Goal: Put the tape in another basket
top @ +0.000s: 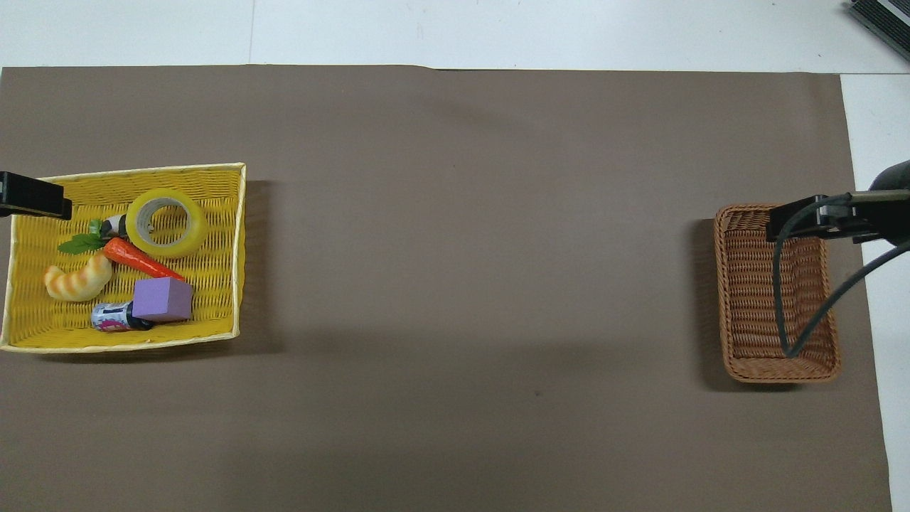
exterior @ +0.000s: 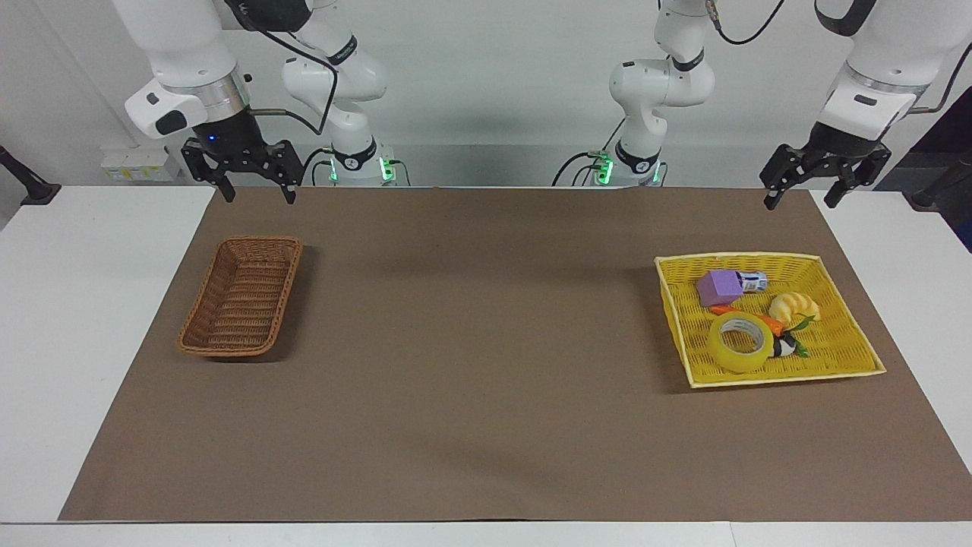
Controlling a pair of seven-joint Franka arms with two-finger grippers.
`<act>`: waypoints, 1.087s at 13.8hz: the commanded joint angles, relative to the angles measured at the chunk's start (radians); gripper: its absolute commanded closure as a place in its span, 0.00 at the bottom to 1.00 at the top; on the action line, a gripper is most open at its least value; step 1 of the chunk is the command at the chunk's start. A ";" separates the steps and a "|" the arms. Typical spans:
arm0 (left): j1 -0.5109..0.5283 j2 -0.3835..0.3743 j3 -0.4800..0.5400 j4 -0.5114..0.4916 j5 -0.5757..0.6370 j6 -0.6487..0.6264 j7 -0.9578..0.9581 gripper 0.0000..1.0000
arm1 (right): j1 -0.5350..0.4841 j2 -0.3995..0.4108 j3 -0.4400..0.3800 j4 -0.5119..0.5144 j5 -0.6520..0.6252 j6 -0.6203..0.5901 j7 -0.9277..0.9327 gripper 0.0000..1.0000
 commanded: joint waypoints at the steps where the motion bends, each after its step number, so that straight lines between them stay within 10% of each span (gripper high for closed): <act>1: -0.004 -0.017 0.003 -0.018 -0.013 -0.013 0.005 0.00 | -0.010 -0.002 0.001 0.006 0.020 -0.007 -0.031 0.00; 15: 0.007 -0.020 -0.001 -0.087 -0.014 0.128 0.034 0.00 | -0.010 -0.002 0.002 0.006 0.020 -0.007 -0.031 0.00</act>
